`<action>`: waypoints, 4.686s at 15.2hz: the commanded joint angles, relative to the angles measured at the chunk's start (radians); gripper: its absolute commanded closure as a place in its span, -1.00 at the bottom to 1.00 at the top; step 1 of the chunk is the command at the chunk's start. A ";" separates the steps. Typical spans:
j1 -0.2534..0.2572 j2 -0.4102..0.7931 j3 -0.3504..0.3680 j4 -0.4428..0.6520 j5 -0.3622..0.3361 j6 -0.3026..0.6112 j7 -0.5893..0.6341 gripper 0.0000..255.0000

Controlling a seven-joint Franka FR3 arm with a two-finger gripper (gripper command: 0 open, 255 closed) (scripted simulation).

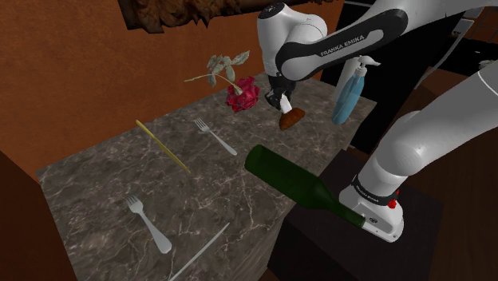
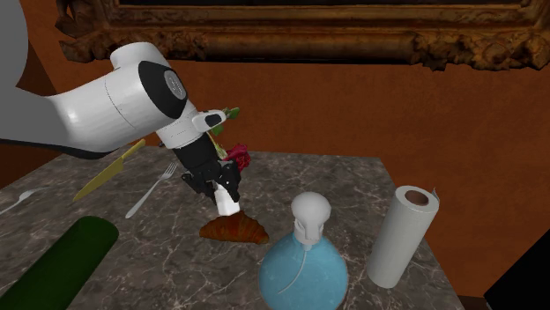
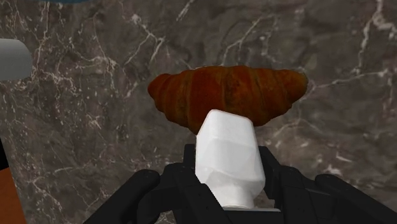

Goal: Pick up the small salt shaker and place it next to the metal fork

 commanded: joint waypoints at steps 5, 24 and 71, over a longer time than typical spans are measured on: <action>0.003 -0.026 -0.005 0.045 0.013 -0.066 -0.028 1.00; 0.004 -0.070 -0.014 0.259 0.035 -0.309 -0.116 1.00; 0.538 0.830 0.557 1.108 -0.110 -0.687 0.947 1.00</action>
